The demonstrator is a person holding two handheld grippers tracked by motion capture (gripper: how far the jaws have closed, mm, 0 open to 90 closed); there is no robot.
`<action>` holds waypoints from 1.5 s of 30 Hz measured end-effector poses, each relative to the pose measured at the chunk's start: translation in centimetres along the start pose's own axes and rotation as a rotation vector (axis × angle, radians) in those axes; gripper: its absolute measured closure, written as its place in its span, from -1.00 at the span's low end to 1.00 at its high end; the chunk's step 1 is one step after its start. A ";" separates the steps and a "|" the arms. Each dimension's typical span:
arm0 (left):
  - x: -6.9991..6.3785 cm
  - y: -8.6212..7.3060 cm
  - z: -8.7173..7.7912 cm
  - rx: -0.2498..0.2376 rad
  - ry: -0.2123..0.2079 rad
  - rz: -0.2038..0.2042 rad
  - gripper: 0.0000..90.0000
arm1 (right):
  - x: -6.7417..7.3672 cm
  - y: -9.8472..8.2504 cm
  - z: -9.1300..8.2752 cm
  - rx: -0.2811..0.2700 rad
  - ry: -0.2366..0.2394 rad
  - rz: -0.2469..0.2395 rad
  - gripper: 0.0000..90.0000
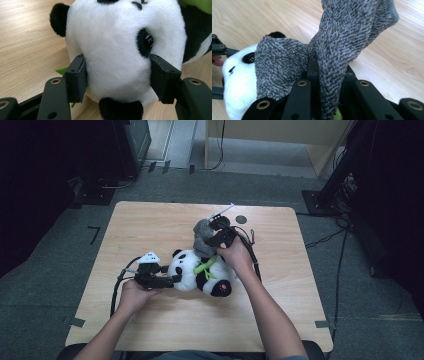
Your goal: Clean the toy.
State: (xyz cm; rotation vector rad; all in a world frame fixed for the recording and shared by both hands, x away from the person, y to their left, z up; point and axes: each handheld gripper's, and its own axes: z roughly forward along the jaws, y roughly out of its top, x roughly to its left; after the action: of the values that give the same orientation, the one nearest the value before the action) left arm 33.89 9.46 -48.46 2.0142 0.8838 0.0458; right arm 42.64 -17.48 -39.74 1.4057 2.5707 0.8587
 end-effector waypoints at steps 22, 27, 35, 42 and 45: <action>0.4 0.2 -0.1 -0.020 -0.012 0.003 -0.14 | 1.2 0.1 -5.7 -0.164 0.035 -0.033 0.72; 0.4 0.2 -0.1 -0.023 -0.012 0.008 -0.15 | 3.9 1.0 -5.3 -0.182 0.099 -0.088 0.72; 0.4 0.1 -0.1 -0.029 -0.009 0.010 -0.15 | 7.1 1.4 -2.8 -0.153 0.182 -0.130 0.72; 0.4 0.1 -0.2 -0.023 -0.008 0.006 -0.14 | 8.3 0.5 0.9 -0.052 0.219 -0.134 0.71; 0.4 0.1 -0.2 -0.019 -0.008 0.003 -0.13 | 7.8 0.0 1.7 -0.049 0.233 -0.108 0.71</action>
State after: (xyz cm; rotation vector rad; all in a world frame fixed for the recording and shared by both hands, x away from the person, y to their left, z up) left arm 34.20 9.81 -48.42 1.9964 0.8722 0.0477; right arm 38.70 -10.48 -39.74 1.2051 2.7407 1.1196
